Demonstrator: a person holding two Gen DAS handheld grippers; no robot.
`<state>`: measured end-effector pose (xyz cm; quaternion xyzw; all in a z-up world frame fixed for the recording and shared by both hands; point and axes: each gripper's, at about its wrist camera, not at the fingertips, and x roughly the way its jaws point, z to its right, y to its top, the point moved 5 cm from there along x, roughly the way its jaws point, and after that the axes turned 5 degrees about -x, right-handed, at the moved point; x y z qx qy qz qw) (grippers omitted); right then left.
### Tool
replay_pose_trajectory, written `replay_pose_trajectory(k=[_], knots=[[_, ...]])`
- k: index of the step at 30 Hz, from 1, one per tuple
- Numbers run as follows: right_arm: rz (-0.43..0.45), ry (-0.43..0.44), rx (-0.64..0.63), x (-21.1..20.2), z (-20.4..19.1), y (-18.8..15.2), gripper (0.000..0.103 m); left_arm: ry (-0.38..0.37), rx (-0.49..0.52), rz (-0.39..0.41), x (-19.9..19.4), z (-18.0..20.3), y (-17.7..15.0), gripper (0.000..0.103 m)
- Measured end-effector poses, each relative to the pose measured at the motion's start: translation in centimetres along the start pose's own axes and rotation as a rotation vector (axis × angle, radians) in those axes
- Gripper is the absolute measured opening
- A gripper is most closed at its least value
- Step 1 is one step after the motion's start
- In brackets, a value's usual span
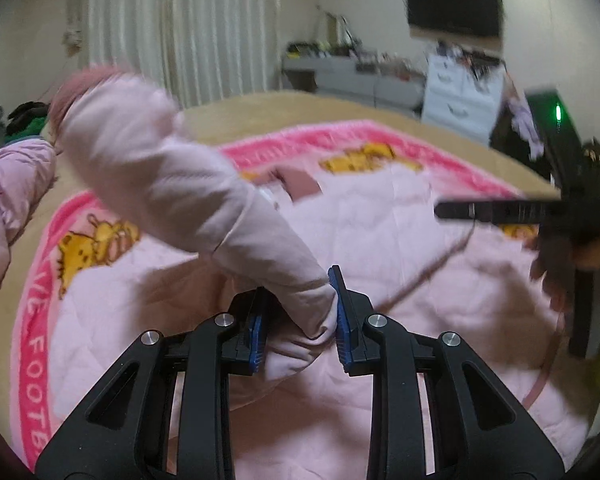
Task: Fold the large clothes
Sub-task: 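Carry the sleeve across the jacket front and release it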
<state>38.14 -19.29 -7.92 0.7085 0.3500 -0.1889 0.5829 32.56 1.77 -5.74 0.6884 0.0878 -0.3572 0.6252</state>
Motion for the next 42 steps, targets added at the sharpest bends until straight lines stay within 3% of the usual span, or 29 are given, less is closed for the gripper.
replay_pose_trajectory(k=[3, 15, 21, 23, 28, 29, 33, 38, 42], knots=[[0.0, -0.006, 0.027, 0.0, 0.8, -0.1, 0.099, 0.009, 0.064, -0.042, 0.9, 1.0, -1.2, 0.021], [0.004, 0.01, 0.111, -0.5, 2.3, -0.1, 0.099, 0.046, 0.153, -0.148, 3.1, 3.1, -3.5, 0.024], [0.006, 0.086, 0.194, -0.8, 3.0, 0.1, 0.099, 0.037, 0.21, -0.183, 3.0, 5.0, -4.1, 0.047], [0.005, 0.101, 0.216, -0.9, 3.3, 0.1, 0.099, 0.02, 0.221, -0.188, 2.7, 5.6, -4.2, 0.065], [-0.018, 0.181, 0.257, -0.6, 3.4, -0.1, 0.099, -0.08, 0.227, -0.116, -0.5, 7.1, -2.9, 0.092], [-0.028, 0.201, 0.261, -0.4, 3.2, -0.1, 0.099, -0.078, 0.218, -0.103, -1.0, 6.9, -2.5, 0.093], [-0.044, 0.245, 0.264, 0.0, 2.3, -0.1, 0.099, 0.016, 0.14, -0.095, -1.6, 4.1, -1.2, 0.094], [-0.07, 0.304, 0.283, 1.1, 0.8, -0.4, 0.099, 0.173, -0.024, -0.117, -1.8, -2.3, -0.3, 0.094], [-0.082, 0.295, 0.27, 2.3, 0.0, -0.5, 0.099, 0.232, -0.124, -0.089, -3.6, -5.9, 0.2, 0.094]])
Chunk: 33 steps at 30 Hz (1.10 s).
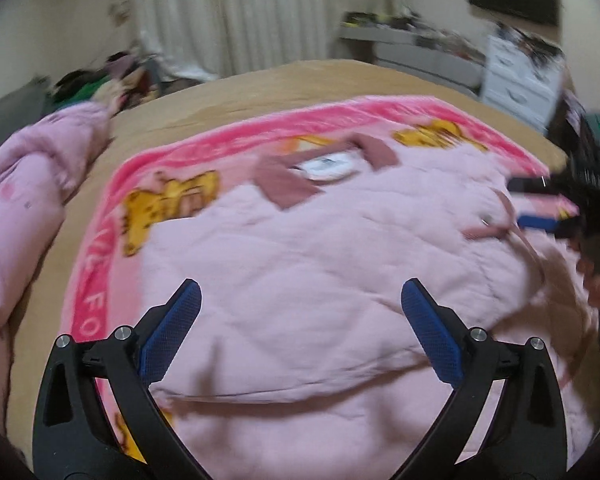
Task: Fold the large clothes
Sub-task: 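Grasp the jacket's mauve-trimmed hem edge with the right tool and lift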
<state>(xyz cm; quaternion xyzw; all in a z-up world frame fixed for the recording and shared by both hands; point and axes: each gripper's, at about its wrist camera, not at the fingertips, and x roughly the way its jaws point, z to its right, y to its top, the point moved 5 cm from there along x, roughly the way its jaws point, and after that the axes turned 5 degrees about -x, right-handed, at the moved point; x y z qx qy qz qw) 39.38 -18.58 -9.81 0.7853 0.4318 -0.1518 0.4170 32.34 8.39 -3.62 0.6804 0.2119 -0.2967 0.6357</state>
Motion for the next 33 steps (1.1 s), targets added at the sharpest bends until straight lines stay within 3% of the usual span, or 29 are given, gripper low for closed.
replay_pose_trajectory(k=[2, 6, 10, 12, 14, 20, 24, 29, 33], knots=[[0.0, -0.003, 0.01, 0.6, 0.0, 0.2, 0.098, 0.013, -0.036, 0.005, -0.2, -1.4, 0.4, 0.094], [0.0, -0.007, 0.021, 1.4, 0.0, 0.7, 0.08, 0.067, -0.109, 0.015, -0.4, -4.4, 0.7, 0.094], [-0.006, -0.012, 0.004, 2.3, -0.2, 0.9, 0.047, 0.102, -0.166, 0.017, -0.2, -6.6, 0.6, 0.094], [-0.026, -0.003, -0.037, 2.9, -0.9, 0.9, 0.02, 0.105, -0.201, 0.014, -0.1, -7.7, 0.6, 0.094], [-0.022, -0.021, -0.099, 3.0, -1.8, 1.1, 0.011, 0.097, -0.235, 0.015, -0.1, -8.5, 0.5, 0.094], [0.055, -0.063, -0.354, 1.3, -6.8, 2.9, 0.008, 0.1, -0.375, 0.031, -0.4, -11.3, 0.2, 0.094], [0.151, -0.063, -0.487, -1.2, -10.3, 5.9, 0.007, 0.092, -0.456, 0.035, -0.3, -12.9, -0.3, 0.094], [0.235, -0.097, -0.57, -3.4, -12.3, 9.7, 0.006, 0.096, -0.474, 0.046, -0.1, -13.1, -0.3, 0.094], [0.253, -0.124, -0.575, -3.7, -11.7, 11.3, 0.006, 0.083, -0.458, 0.044, 0.4, -12.5, -0.1, 0.094]])
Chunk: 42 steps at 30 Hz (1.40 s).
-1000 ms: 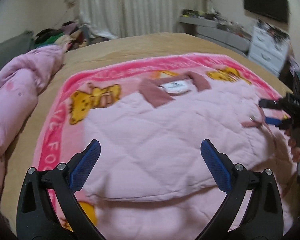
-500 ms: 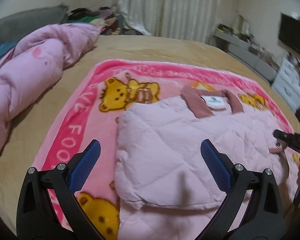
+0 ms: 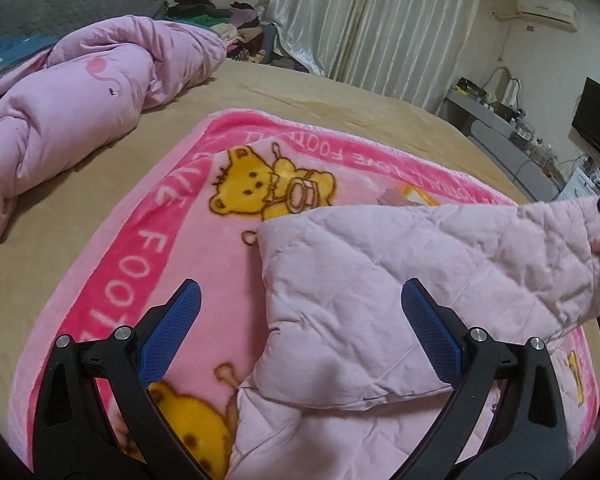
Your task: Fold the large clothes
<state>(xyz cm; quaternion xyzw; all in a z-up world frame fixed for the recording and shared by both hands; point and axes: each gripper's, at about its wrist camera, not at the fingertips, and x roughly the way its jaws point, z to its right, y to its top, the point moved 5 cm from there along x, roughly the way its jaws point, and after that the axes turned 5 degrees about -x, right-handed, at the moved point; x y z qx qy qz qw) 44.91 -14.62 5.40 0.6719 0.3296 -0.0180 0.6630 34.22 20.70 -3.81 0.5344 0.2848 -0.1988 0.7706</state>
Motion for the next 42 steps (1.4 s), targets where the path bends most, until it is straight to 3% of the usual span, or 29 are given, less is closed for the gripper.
replay_pose_trajectory(k=[23, 27, 28, 30, 33, 38, 42], knots=[[-0.113, -0.072, 0.082, 4.0, 3.8, -4.9, 0.007, -0.055, 0.14, -0.071, 3.7, 5.1, -3.2, 0.093], [-0.142, -0.082, 0.092, 4.7, 4.1, -5.7, 0.008, -0.066, 0.183, -0.12, 4.7, 6.0, -4.3, 0.079], [-0.156, -0.09, 0.093, 4.9, 4.2, -6.1, 0.01, -0.062, 0.199, -0.136, 5.1, 6.3, -4.7, 0.076], [-0.171, -0.105, 0.101, 4.9, 4.4, -6.5, 0.031, -0.04, 0.225, -0.147, 5.7, 6.6, -5.3, 0.075], [-0.177, -0.137, 0.113, 4.4, 4.7, -7.1, 0.039, -0.037, 0.223, -0.169, 6.1, 6.4, -5.8, 0.075], [-0.098, -0.213, 0.043, 2.7, 3.2, -6.9, 0.048, -0.038, 0.22, -0.19, 6.4, 6.2, -6.2, 0.075], [-0.081, -0.18, -0.04, 2.7, 0.2, -7.0, 0.057, -0.022, 0.232, -0.211, 6.8, 6.4, -6.7, 0.075]])
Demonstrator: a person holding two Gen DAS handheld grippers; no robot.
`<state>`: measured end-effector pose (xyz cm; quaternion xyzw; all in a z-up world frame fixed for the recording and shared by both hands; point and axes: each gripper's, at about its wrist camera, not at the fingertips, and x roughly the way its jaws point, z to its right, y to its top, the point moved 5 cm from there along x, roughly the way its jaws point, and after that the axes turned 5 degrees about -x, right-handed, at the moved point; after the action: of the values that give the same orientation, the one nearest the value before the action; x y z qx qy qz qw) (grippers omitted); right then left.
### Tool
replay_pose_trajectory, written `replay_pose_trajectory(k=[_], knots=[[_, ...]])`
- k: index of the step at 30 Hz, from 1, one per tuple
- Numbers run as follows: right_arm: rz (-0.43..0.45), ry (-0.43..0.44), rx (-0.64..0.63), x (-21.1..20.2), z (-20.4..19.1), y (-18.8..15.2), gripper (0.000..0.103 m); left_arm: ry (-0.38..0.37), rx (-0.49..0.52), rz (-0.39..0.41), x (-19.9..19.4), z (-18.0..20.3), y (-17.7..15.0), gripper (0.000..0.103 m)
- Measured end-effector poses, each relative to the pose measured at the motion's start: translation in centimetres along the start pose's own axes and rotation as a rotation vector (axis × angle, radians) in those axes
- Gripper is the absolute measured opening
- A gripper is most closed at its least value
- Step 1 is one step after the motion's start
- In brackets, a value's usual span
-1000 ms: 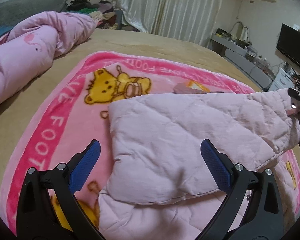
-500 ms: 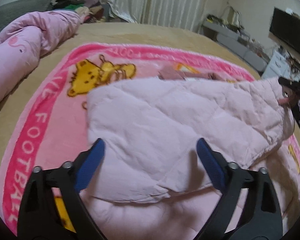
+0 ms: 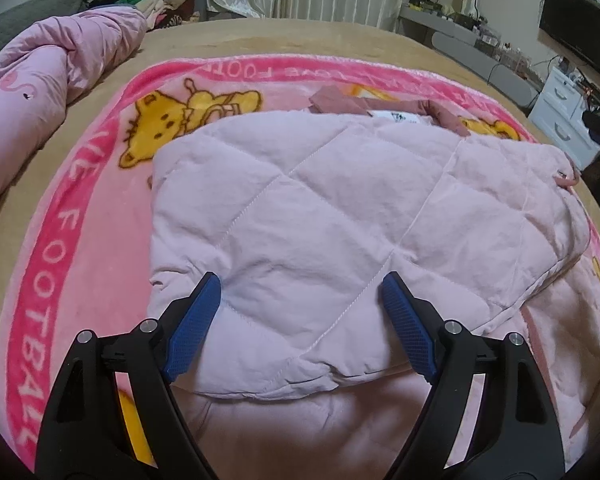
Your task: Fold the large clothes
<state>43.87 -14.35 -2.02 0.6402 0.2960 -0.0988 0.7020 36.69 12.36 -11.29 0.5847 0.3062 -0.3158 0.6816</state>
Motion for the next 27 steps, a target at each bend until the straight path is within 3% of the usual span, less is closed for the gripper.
replay_pose_trajectory(k=[5, 8, 16, 27], knots=[[-0.038, 0.055, -0.071, 1.1, -3.3, -0.8, 0.059, 0.004, 0.0, -0.008, 0.1, 0.0, -0.2, 0.075], [-0.106, 0.081, -0.079, 2.7, -4.7, -2.0, 0.064, 0.003, 0.0, -0.011, 0.1, 0.0, -0.2, 0.075], [-0.266, 0.074, -0.082, 6.7, -6.2, -6.2, 0.065, 0.002, 0.0, -0.01, 0.1, 0.0, -0.2, 0.075], [-0.301, 0.094, -0.083, 8.4, -6.1, -8.1, 0.071, 0.005, 0.002, -0.013, 0.1, 0.1, -0.3, 0.075]])
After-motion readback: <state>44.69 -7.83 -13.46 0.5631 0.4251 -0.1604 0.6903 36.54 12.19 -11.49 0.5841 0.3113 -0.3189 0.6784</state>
